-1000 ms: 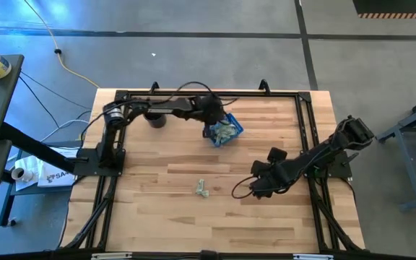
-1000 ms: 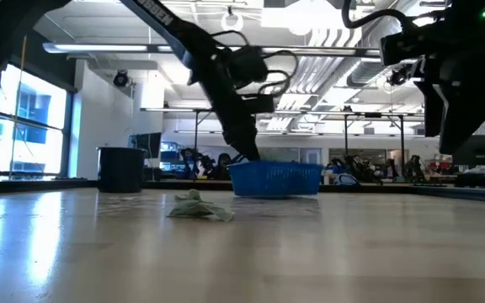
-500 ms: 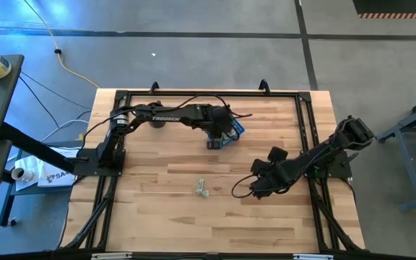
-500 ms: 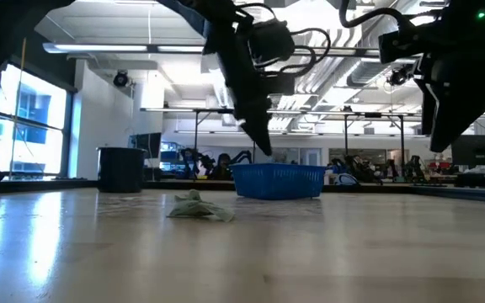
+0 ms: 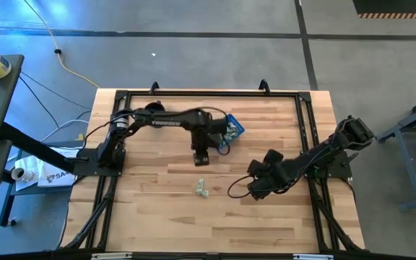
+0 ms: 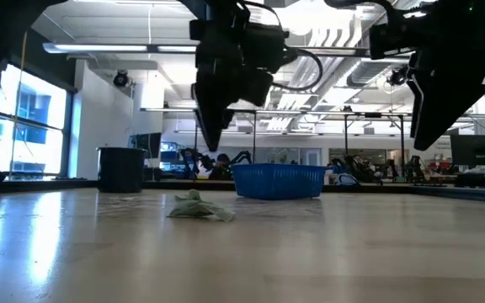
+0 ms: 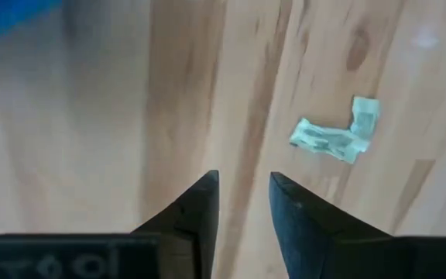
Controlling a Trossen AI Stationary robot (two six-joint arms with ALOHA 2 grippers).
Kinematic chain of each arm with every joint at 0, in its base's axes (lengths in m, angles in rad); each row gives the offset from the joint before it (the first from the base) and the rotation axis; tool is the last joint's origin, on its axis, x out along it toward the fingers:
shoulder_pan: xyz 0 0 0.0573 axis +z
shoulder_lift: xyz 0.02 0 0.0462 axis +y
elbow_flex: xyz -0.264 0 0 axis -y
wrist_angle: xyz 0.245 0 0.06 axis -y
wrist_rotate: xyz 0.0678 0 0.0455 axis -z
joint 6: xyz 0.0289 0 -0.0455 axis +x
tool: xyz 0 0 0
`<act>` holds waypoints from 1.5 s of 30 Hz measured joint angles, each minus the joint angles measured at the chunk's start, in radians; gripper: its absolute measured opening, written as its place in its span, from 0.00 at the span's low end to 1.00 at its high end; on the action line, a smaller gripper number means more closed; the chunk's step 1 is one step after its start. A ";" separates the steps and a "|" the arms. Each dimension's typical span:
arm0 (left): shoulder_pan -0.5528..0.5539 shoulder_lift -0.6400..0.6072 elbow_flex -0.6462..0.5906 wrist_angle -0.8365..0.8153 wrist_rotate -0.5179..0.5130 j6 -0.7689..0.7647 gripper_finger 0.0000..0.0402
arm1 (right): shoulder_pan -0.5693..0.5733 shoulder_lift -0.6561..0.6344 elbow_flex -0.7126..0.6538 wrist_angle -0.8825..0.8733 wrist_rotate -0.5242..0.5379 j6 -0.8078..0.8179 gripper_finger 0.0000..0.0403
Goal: Pick and place Stevia / Truvia into bins
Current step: Put the green stevia packet into the blue bin
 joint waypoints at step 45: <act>-0.433 -0.174 -0.471 0.567 -0.415 -1.399 0.55 | 0.089 0.000 -0.002 -0.062 -0.079 0.116 0.82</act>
